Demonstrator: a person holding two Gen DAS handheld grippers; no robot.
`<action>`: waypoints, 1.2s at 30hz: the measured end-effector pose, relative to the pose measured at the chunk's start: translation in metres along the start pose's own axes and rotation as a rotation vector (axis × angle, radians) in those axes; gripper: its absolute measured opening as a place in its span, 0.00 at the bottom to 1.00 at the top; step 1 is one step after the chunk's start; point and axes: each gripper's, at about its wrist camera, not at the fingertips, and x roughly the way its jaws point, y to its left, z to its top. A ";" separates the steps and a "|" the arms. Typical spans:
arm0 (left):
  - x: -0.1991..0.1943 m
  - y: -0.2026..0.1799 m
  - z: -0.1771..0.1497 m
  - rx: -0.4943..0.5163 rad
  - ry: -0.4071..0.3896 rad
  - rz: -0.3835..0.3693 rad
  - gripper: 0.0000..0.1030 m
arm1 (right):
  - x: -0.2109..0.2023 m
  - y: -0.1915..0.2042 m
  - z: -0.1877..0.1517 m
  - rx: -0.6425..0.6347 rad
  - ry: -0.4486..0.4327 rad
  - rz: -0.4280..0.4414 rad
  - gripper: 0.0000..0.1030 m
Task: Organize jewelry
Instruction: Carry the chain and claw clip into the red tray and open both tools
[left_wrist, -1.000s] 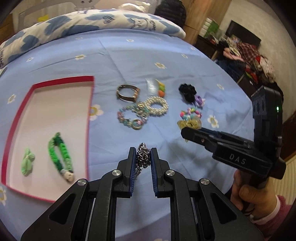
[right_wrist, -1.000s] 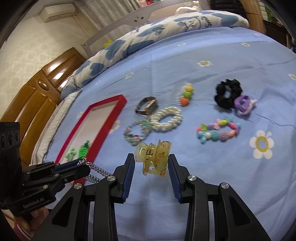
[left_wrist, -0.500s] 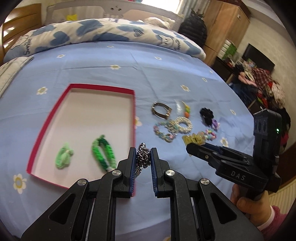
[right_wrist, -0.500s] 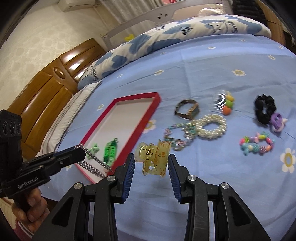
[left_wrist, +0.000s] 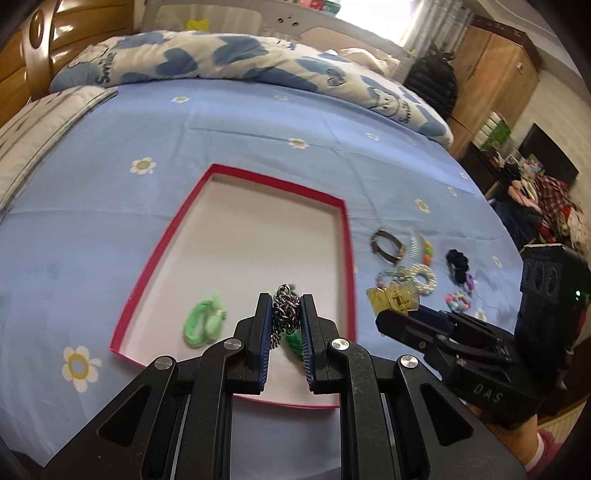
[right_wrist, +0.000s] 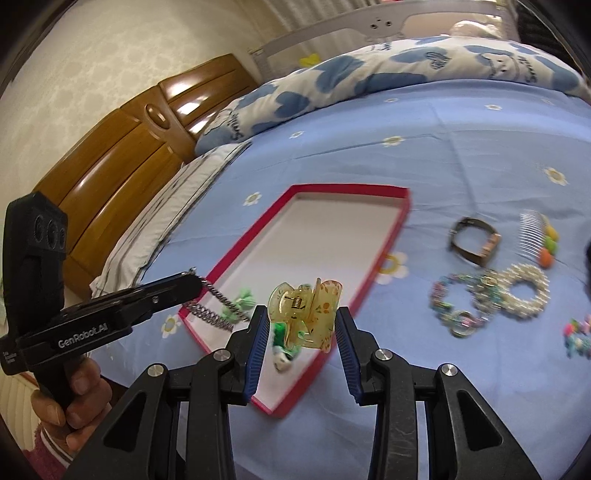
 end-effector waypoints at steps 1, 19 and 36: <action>0.002 0.003 0.001 -0.005 0.003 0.002 0.13 | 0.003 0.002 0.000 -0.003 0.003 0.003 0.36; 0.055 0.055 0.004 -0.103 0.080 0.079 0.13 | 0.083 0.009 0.004 -0.048 0.140 -0.011 0.36; 0.064 0.060 -0.002 -0.110 0.128 0.126 0.24 | 0.093 0.018 0.000 -0.102 0.178 -0.003 0.38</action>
